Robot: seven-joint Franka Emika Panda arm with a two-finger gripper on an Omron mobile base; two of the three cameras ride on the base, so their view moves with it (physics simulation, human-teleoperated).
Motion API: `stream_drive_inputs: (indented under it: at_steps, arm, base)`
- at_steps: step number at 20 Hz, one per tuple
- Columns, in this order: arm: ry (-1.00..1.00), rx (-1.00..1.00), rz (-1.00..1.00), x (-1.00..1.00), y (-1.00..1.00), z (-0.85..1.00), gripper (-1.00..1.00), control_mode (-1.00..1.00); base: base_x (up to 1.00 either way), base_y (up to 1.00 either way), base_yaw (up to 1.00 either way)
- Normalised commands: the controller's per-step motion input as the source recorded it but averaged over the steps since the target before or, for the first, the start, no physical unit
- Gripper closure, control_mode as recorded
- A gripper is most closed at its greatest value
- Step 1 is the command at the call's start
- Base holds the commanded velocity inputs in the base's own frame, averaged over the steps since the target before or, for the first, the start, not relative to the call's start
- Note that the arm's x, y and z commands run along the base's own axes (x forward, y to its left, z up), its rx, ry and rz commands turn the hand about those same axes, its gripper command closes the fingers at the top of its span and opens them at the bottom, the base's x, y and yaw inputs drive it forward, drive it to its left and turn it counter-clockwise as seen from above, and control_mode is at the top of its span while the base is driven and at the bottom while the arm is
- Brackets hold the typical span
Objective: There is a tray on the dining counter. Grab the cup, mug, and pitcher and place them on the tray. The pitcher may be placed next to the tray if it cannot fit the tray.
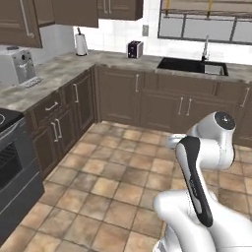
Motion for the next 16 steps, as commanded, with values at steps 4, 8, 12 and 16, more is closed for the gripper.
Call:
stream_drive_inputs:
  at_steps: [4, 8, 12, 16]
  arm:
    - [0.0, 0.0, 0.0, 0.0, 0.0, 0.0, -1.0, 1.0]
    - [0.0, 0.0, 0.0, 0.0, 0.0, 0.0, -1.0, 1.0]
    - [0.0, 0.0, 0.0, 0.0, 0.0, 0.0, -1.0, 1.0]
    - [0.0, 0.0, 0.0, 0.0, 0.0, 0.0, -1.0, 1.0]
  base:
    - [0.94, 0.03, 0.24]
    - [0.91, 0.0, 0.3]
    - [0.83, 0.0, 0.4]
    - [0.71, 0.0, 0.53]
